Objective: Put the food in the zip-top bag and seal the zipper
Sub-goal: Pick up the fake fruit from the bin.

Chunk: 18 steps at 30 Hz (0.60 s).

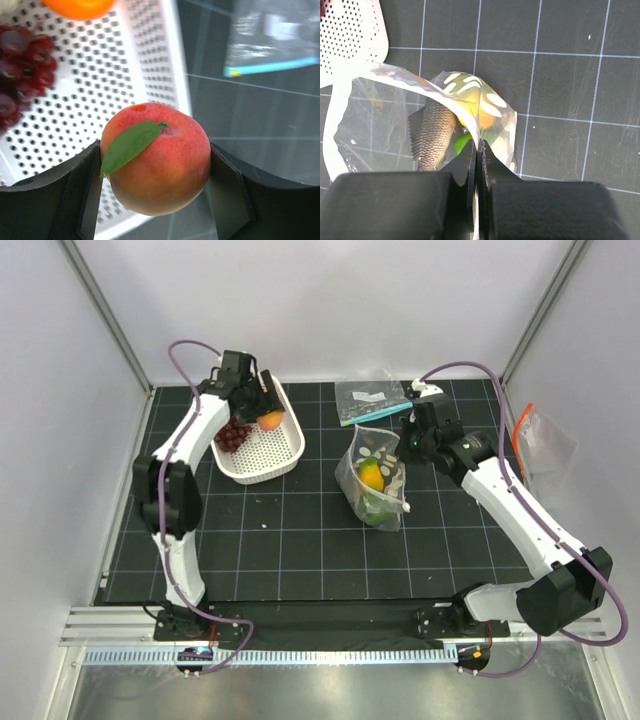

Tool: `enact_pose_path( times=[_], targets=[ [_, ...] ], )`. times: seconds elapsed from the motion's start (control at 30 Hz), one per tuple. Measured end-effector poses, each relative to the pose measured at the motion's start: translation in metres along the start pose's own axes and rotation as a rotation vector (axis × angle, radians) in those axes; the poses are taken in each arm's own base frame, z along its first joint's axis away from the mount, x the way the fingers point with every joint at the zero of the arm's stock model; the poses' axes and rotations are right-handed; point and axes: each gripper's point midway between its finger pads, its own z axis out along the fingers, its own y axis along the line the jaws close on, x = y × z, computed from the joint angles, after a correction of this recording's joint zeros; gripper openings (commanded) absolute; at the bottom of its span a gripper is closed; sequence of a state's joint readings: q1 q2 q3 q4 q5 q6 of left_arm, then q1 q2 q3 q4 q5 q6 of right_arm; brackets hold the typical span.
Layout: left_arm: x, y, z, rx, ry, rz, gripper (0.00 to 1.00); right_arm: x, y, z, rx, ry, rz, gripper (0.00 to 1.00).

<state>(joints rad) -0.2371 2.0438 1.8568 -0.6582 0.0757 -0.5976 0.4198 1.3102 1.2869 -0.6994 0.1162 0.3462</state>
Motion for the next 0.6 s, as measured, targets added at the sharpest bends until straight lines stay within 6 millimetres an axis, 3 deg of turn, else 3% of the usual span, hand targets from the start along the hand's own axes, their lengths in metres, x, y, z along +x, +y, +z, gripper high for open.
enact_pose_path(
  times=[0.17, 0.37, 0.47, 0.6],
  targets=[
    [0.006, -0.065, -0.074, 0.192, -0.096, 0.048, 0.27, 0.0, 0.003, 0.006, -0.009, 0.014, 0.002, 0.01],
    [0.067, -0.153, -0.129, 0.404, -0.092, 0.175, 0.26, -0.002, 0.009, 0.007, -0.03, 0.019, 0.015, 0.01],
    [0.092, -0.178, -0.148, 0.475, -0.074, 0.22, 0.26, -0.005, 0.011, 0.006, -0.039, 0.015, 0.023, 0.01],
    [0.108, -0.193, -0.166, 0.521, -0.073, 0.249, 0.26, -0.009, 0.015, 0.002, -0.057, 0.009, 0.025, 0.01]
  ],
)
